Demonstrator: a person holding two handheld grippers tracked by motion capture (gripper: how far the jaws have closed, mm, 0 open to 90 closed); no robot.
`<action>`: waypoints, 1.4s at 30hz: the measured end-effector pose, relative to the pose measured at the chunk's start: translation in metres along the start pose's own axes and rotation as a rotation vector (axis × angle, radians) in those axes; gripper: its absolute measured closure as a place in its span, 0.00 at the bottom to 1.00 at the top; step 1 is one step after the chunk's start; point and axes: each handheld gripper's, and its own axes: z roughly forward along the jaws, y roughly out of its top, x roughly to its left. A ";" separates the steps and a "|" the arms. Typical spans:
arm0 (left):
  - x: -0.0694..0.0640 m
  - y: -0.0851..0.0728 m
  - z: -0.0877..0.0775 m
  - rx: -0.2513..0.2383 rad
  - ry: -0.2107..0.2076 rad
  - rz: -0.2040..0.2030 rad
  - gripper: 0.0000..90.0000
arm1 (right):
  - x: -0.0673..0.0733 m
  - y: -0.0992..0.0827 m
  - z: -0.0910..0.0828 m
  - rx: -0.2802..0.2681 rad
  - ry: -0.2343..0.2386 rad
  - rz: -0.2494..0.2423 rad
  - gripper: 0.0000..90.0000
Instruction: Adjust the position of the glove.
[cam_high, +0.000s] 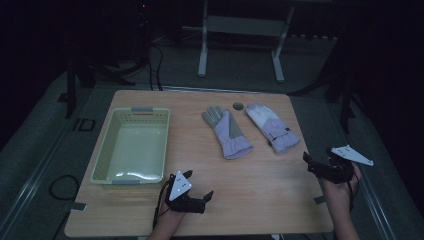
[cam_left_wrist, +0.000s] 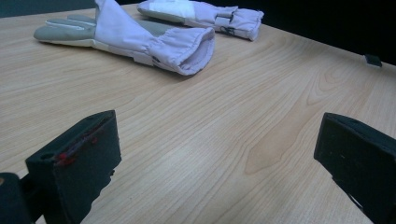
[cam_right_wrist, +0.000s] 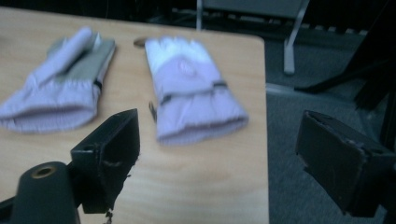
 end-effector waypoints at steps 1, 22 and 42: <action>0.000 0.000 0.000 0.000 0.000 0.000 0.01 | 0.000 0.000 0.000 0.000 0.000 0.000 0.15; 0.001 0.000 0.001 0.007 -0.020 -0.011 0.01 | 0.019 0.059 0.002 -0.051 0.132 -0.003 0.14; 0.000 0.000 0.001 0.007 -0.023 -0.009 0.01 | 0.070 0.089 0.038 0.004 0.245 -0.091 0.15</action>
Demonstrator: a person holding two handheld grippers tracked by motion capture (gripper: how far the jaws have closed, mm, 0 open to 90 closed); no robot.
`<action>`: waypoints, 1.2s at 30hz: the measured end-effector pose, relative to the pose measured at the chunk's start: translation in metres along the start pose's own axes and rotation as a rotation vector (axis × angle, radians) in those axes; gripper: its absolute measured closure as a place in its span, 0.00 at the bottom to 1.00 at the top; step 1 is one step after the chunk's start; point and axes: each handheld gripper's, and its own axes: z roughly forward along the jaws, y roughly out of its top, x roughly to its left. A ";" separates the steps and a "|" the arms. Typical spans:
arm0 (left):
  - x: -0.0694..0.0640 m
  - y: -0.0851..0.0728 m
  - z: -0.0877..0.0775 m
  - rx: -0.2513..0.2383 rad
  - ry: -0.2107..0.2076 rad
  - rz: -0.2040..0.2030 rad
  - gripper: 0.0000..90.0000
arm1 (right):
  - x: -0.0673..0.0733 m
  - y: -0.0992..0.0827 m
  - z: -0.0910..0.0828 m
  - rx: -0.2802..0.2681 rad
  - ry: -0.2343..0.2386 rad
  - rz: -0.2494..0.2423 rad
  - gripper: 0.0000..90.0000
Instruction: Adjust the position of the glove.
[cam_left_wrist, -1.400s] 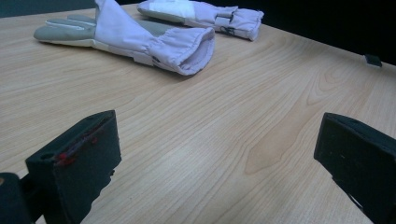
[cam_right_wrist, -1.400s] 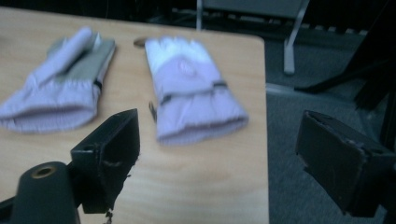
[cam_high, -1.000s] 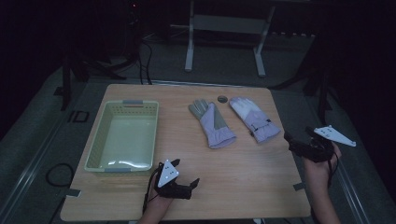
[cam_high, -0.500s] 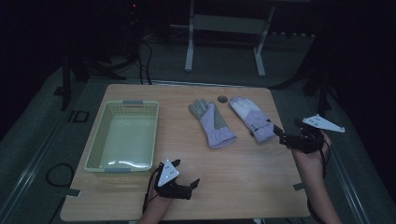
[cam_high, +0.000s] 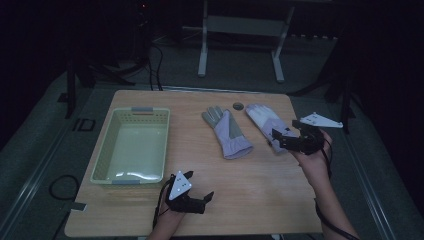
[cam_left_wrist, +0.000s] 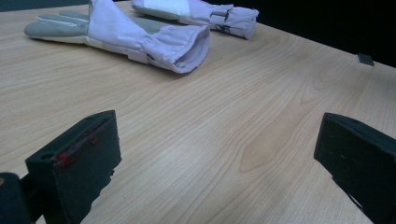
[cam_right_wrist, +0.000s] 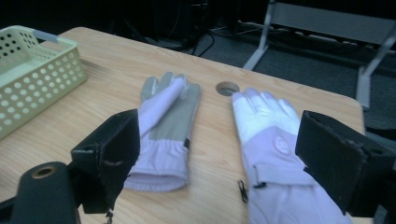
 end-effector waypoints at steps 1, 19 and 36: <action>0.000 0.000 0.000 0.000 0.000 0.000 0.01 | 0.000 0.000 0.000 0.000 0.000 0.000 0.15; 0.000 0.000 0.000 0.000 -0.008 0.003 0.01 | 0.033 0.017 0.073 0.085 0.058 -0.033 0.26; 0.000 0.000 0.000 -0.003 -0.008 0.001 0.01 | 0.047 0.007 0.138 0.216 0.125 -0.026 0.34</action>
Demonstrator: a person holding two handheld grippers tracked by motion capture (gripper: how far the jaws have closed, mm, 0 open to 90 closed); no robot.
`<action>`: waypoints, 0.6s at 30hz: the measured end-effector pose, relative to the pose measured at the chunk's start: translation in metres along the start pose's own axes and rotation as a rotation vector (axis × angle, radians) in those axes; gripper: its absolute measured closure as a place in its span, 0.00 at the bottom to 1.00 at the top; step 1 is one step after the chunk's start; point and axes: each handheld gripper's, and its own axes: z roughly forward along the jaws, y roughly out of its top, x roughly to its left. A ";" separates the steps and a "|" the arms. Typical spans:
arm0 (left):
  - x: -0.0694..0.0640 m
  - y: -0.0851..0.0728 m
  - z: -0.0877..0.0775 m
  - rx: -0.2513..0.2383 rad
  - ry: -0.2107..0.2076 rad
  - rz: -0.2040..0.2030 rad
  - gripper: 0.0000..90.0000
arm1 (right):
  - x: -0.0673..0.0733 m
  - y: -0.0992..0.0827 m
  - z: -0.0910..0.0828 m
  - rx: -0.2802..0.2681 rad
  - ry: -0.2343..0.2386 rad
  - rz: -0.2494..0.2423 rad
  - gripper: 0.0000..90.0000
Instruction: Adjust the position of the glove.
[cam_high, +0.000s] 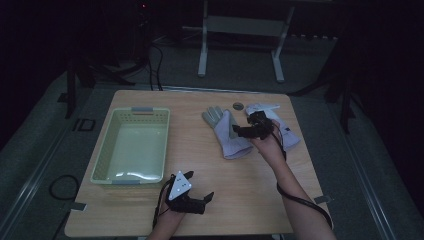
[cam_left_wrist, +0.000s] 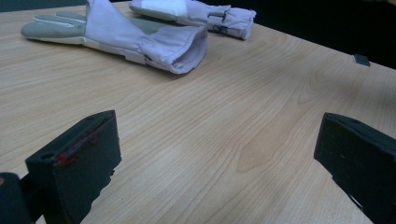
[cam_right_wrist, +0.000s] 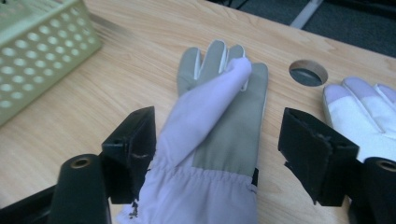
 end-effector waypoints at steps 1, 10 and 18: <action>0.000 0.000 0.000 -0.002 0.000 -0.002 0.01 | -0.001 -0.001 0.003 0.005 -0.002 0.007 0.35; 0.000 0.000 0.000 -0.002 -0.002 -0.006 0.01 | -0.007 -0.006 0.035 0.066 -0.022 0.015 0.47; 0.000 0.000 0.000 -0.002 -0.003 -0.006 0.01 | -0.013 -0.011 0.055 0.104 -0.041 0.005 0.53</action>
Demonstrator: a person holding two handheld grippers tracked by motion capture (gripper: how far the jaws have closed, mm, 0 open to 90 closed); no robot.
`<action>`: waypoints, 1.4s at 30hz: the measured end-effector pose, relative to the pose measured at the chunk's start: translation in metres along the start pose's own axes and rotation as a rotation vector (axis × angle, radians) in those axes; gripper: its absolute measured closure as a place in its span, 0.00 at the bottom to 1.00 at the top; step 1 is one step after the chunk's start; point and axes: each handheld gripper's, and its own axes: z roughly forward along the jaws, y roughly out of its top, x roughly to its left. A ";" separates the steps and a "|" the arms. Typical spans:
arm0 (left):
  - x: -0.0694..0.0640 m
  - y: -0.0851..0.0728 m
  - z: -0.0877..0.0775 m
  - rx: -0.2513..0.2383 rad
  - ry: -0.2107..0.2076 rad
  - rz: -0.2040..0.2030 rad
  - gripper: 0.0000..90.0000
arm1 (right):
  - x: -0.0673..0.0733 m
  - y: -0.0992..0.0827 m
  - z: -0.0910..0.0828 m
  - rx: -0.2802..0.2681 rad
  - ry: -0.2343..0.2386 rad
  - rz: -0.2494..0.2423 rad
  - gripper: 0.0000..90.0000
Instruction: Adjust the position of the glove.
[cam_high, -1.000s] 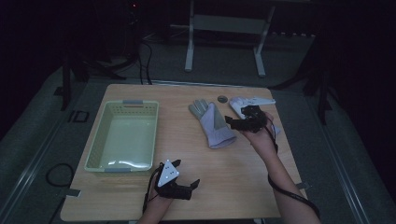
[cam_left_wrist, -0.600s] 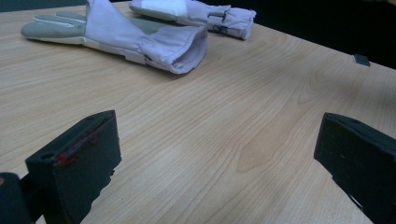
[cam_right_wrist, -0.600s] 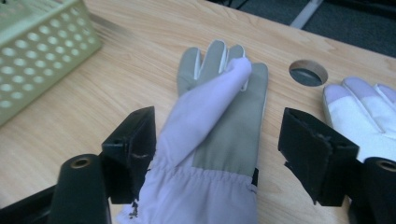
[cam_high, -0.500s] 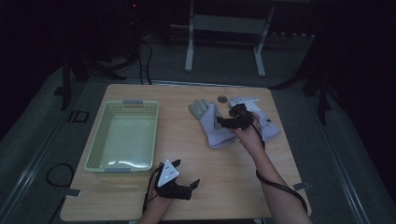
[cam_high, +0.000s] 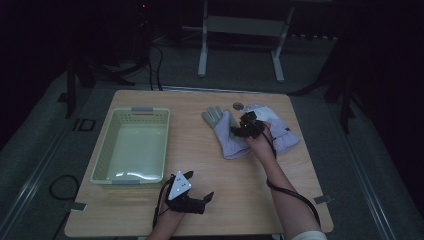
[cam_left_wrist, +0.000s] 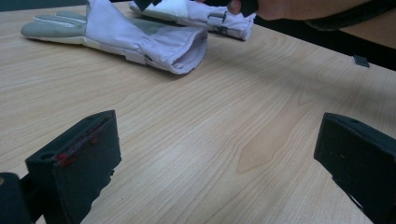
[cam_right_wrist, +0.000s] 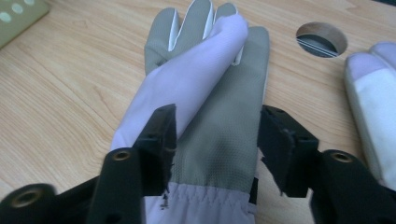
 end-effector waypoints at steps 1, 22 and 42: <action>0.000 0.000 0.000 0.000 0.000 0.000 0.01 | 0.000 -0.001 0.003 0.010 -0.006 -0.003 0.52; 0.000 0.000 0.000 0.002 -0.003 -0.002 0.01 | -0.003 -0.013 0.034 0.100 -0.001 -0.008 0.74; 0.000 0.000 0.000 0.001 -0.008 -0.003 0.01 | 0.013 -0.014 -0.015 -0.028 0.081 0.179 0.91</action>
